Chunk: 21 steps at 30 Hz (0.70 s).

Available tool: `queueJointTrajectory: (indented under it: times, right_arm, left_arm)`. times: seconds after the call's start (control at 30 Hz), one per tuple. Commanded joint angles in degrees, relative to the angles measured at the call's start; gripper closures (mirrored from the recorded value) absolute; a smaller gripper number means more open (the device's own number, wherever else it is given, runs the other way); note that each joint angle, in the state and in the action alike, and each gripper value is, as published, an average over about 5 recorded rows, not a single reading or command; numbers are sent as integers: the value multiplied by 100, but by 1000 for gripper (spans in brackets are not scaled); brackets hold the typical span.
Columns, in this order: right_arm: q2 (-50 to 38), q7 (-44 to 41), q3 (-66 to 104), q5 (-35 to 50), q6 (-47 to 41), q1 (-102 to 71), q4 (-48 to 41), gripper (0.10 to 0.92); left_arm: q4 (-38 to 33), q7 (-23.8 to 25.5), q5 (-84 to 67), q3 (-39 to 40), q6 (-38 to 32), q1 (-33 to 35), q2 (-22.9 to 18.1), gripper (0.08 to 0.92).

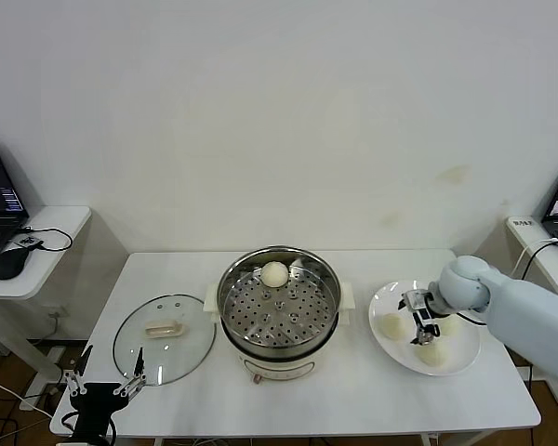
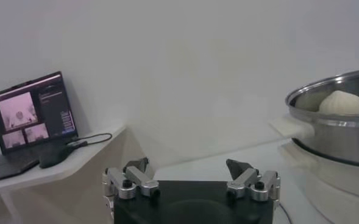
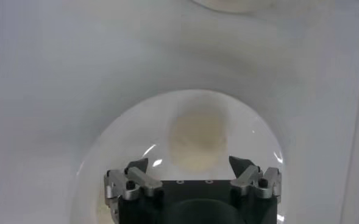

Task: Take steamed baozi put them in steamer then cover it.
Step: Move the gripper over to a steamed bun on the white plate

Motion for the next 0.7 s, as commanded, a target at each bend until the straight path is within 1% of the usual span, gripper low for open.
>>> queueJointTrajectory:
  times: [0.03, 0.2, 0.4, 0.7]
  right_arm:
    - [368, 42, 216, -145, 5, -229, -401, 203]
    - [558, 67, 239, -186, -11, -246, -571, 223]
    - [648, 59, 225, -235, -50, -253, -660, 288]
    - [599, -86, 217, -199, -89, -142, -603, 496]
  left_arm:
    - [16, 4, -2, -3, 2, -7, 1, 177]
    - [60, 7, -9, -6, 9, -47, 2, 177]
    - [115, 10, -25, -7, 16, -98, 7, 177]
    - [124, 7, -50, -28, 19, -114, 26, 177]
